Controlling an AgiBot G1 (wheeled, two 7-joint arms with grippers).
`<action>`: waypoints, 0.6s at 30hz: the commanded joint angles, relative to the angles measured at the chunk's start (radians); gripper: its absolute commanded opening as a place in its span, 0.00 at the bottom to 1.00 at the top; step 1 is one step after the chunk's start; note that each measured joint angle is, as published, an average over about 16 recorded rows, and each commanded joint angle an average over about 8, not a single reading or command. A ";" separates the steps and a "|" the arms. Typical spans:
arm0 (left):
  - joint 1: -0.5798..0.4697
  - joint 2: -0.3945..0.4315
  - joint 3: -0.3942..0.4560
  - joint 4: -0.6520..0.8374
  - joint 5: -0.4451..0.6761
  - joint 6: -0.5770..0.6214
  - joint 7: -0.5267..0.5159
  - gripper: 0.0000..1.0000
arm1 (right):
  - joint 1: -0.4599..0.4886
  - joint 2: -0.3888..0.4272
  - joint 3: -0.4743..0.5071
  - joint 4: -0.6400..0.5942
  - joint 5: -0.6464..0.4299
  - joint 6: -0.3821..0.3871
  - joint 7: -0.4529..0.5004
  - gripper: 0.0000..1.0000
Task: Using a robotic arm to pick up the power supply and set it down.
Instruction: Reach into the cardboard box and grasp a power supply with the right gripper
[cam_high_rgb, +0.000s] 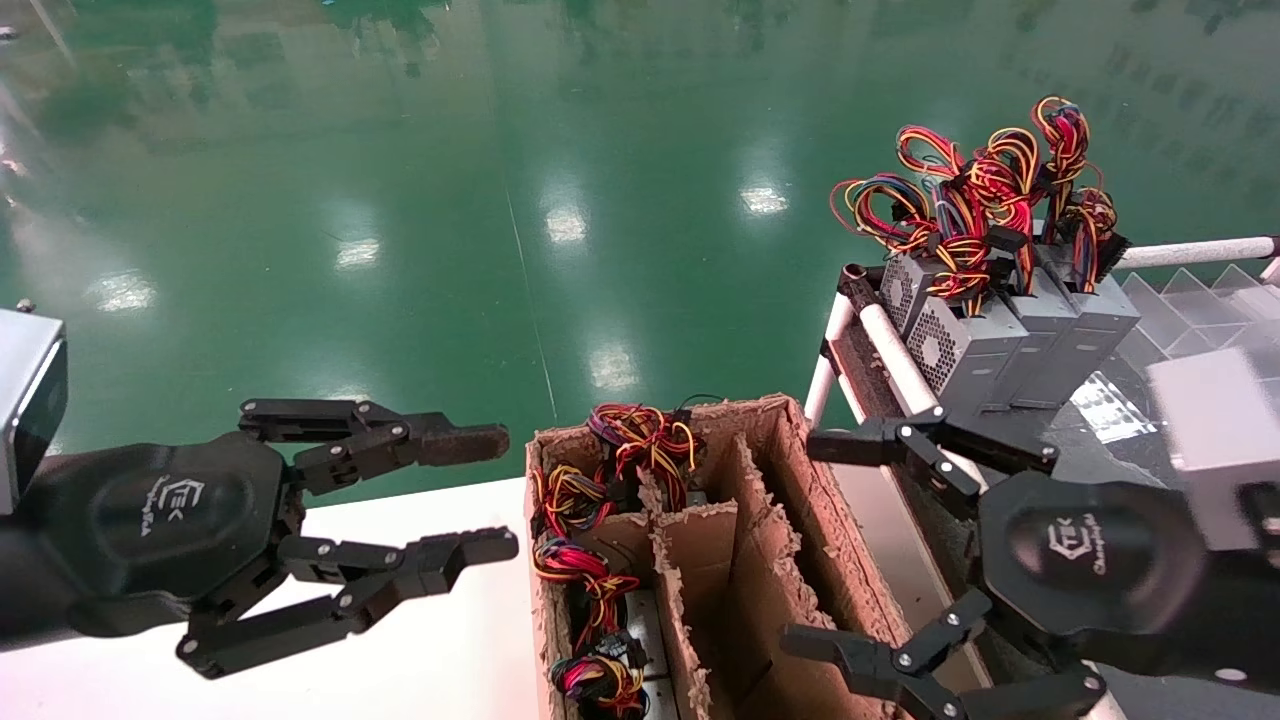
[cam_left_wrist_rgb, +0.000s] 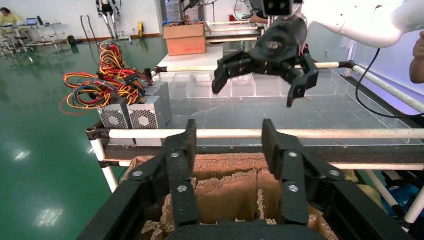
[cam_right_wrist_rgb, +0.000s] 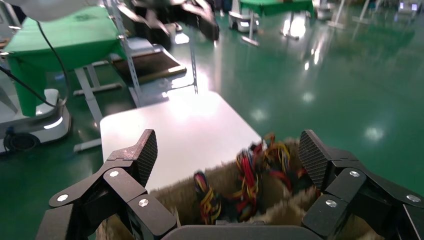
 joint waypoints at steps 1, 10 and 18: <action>0.000 0.000 0.000 0.000 0.000 0.000 0.000 1.00 | 0.000 0.009 -0.008 -0.001 -0.018 0.009 0.015 1.00; 0.000 0.000 0.000 0.000 0.000 0.000 0.000 1.00 | 0.047 -0.123 -0.138 -0.049 -0.180 0.000 0.065 1.00; 0.000 0.000 0.000 0.000 0.000 0.000 0.000 1.00 | 0.114 -0.259 -0.227 -0.146 -0.306 -0.011 0.036 0.07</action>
